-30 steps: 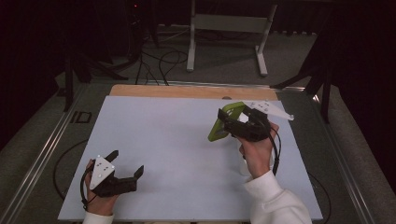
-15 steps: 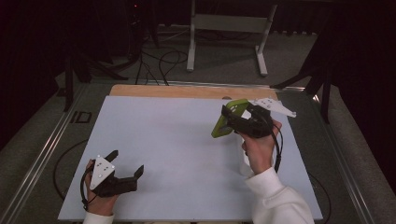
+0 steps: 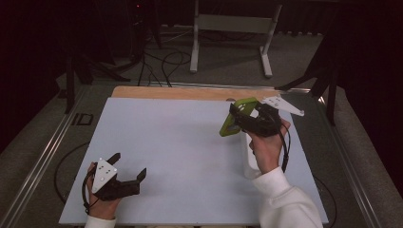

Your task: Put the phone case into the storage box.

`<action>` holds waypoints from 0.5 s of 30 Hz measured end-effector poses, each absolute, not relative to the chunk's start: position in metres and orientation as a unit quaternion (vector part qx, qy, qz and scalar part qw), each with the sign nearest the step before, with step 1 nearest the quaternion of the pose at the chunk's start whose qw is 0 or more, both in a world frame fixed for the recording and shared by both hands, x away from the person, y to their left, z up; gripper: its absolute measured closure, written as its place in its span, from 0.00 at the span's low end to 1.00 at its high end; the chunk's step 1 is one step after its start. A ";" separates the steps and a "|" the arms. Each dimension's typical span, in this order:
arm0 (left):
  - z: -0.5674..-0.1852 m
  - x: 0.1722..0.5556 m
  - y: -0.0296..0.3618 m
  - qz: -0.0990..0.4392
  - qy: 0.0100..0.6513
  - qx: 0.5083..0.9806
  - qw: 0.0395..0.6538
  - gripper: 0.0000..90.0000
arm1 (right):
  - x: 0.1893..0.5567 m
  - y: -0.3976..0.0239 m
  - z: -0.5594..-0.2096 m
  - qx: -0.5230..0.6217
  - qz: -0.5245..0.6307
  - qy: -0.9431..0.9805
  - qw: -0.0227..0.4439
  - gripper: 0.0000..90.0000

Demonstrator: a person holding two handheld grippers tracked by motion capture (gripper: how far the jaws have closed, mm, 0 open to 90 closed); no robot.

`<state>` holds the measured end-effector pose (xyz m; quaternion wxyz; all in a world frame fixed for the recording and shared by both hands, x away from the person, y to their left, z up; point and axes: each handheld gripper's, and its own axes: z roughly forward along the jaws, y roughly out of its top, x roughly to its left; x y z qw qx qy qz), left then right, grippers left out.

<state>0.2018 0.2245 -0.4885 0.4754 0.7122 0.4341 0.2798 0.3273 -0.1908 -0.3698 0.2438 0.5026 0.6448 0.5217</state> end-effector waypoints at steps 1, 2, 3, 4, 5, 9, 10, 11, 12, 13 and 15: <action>-0.489 0.202 0.225 0.280 0.434 0.712 0.476 0.00 | 0.328 -0.191 -0.370 0.503 0.520 0.645 0.246 0.17; -0.489 0.202 0.225 0.280 0.434 0.712 0.476 0.00 | 0.329 -0.192 -0.369 0.504 0.520 0.644 0.247 0.17; -0.489 0.202 0.225 0.280 0.435 0.712 0.476 0.00 | 0.329 -0.192 -0.369 0.504 0.518 0.645 0.248 0.17; -0.489 0.202 0.225 0.280 0.435 0.711 0.476 0.00 | 0.330 -0.193 -0.369 0.504 0.517 0.645 0.250 0.17; -0.489 0.202 0.225 0.280 0.435 0.712 0.475 0.00 | 0.331 -0.193 -0.369 0.504 0.516 0.646 0.252 0.17; -0.488 0.202 0.225 0.280 0.435 0.711 0.475 0.00 | 0.333 -0.195 -0.369 0.506 0.509 0.646 0.258 0.17; -0.488 0.202 0.225 0.281 0.435 0.711 0.475 0.00 | 0.334 -0.195 -0.369 0.507 0.509 0.646 0.259 0.17; -0.489 0.202 0.225 0.281 0.435 0.711 0.475 0.00 | 0.335 -0.196 -0.369 0.508 0.508 0.645 0.260 0.17; -0.489 0.202 0.225 0.280 0.435 0.712 0.475 0.00 | 0.335 -0.196 -0.369 0.508 0.507 0.646 0.262 0.17; -0.489 0.202 0.225 0.281 0.435 0.712 0.474 0.00 | 0.336 -0.197 -0.369 0.509 0.506 0.645 0.262 0.17; -0.489 0.202 0.225 0.281 0.435 0.712 0.475 0.00 | 0.337 -0.198 -0.369 0.510 0.505 0.644 0.264 0.17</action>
